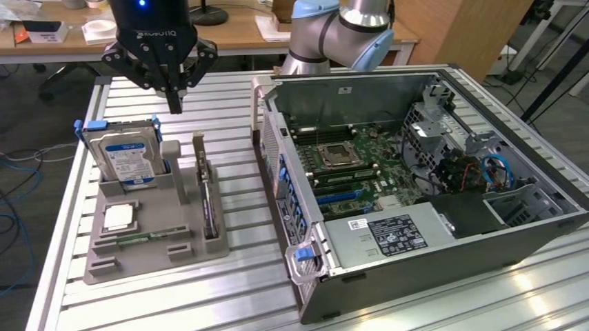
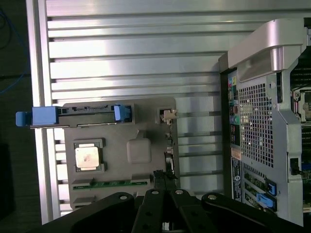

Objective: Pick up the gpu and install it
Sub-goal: 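Pick up the gpu and move the gpu toward the slot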

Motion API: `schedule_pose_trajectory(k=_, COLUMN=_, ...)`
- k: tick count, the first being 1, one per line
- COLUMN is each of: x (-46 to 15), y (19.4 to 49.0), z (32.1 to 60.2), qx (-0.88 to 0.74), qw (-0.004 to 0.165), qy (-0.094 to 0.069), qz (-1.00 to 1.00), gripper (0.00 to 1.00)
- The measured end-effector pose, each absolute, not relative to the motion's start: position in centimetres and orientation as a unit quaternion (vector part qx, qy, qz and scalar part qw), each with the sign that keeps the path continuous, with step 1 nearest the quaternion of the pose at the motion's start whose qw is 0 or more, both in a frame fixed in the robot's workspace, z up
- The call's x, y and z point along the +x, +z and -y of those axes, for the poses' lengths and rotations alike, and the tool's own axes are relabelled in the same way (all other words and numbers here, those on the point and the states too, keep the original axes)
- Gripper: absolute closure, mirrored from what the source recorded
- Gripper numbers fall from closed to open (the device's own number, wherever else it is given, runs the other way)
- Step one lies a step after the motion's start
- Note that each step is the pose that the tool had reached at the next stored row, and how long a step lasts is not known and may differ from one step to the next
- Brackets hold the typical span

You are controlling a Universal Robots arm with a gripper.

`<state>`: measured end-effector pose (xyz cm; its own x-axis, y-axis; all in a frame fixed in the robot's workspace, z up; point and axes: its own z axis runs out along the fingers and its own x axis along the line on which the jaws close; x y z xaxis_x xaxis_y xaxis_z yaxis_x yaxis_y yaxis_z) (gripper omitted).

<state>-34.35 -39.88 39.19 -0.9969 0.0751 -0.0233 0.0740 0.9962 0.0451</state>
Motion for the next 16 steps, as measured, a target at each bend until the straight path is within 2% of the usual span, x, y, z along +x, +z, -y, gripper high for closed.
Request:
schedule_pose_trajectory(k=5, x=-34.35, y=39.19, z=39.89, qx=0.037, qw=0.012, qy=0.022, qz=-0.999, gripper=0.89)
schedule_pose_trajectory(k=8, x=-34.35, y=39.19, z=39.89, qx=0.037, qw=0.012, qy=0.022, qz=-0.999, gripper=0.71)
schedule_pose_trajectory(k=10, x=-34.35, y=39.19, z=39.88, qx=0.037, qw=0.012, qy=0.022, qz=-0.999, gripper=0.71)
schedule_pose_trajectory(k=13, x=-34.35, y=39.19, z=39.89, qx=0.037, qw=0.012, qy=0.022, qz=-0.999, gripper=0.53)
schedule_pose_trajectory(k=14, x=-34.35, y=39.19, z=39.88, qx=0.037, qw=0.012, qy=0.022, qz=-0.999, gripper=0.53)
schedule_pose_trajectory(k=15, x=-34.35, y=39.19, z=39.88, qx=0.037, qw=0.012, qy=0.022, qz=-0.999, gripper=0.47)
schedule_pose_trajectory(k=16, x=-34.35, y=39.19, z=39.88, qx=0.037, qw=0.012, qy=0.022, qz=-0.999, gripper=0.47)
